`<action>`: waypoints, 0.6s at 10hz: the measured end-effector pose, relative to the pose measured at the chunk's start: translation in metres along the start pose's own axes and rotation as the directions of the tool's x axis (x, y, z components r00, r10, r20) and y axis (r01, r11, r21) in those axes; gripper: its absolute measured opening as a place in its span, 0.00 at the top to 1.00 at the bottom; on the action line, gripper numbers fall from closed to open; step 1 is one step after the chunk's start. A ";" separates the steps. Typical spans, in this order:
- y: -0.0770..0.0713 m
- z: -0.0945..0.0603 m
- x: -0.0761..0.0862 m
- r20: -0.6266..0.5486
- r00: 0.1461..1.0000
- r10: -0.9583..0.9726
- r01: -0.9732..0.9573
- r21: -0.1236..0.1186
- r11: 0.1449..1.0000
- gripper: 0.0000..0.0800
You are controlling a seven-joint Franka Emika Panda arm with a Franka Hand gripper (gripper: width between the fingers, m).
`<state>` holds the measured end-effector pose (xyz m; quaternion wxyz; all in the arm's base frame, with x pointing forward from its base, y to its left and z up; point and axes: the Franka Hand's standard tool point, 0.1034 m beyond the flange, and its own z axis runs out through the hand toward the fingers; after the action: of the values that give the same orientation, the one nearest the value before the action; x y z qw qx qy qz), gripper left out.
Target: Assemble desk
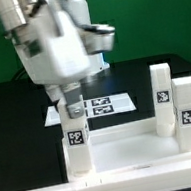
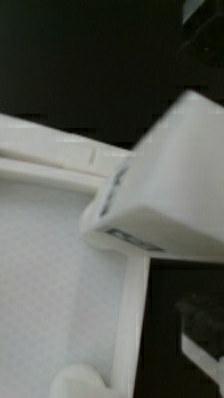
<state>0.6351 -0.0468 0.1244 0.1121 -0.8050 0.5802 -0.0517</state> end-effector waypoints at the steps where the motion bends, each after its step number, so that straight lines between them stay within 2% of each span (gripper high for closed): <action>1: 0.002 0.000 0.001 -0.001 0.998 -0.068 0.068 -0.002 0.998 0.19; 2: 0.003 0.000 0.003 -0.003 0.990 -0.140 0.140 -0.005 0.990 0.19; 3: 0.003 0.000 0.002 -0.007 0.966 -0.260 0.260 -0.021 0.965 0.19; 4: -0.001 -0.001 -0.002 -0.002 0.865 -0.502 0.501 -0.058 0.863 0.19; 5: 0.000 0.001 -0.003 0.042 0.729 -0.684 0.685 -0.055 0.727 0.19; 6: 0.006 0.006 -0.001 0.102 0.614 -0.782 0.789 -0.045 0.613 0.19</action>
Offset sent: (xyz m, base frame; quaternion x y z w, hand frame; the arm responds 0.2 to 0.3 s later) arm 0.0081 0.0284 0.0109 -0.0573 -0.0157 -0.5129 0.8564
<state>0.6308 -0.0469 0.1176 0.0647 -0.9830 0.1666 -0.0417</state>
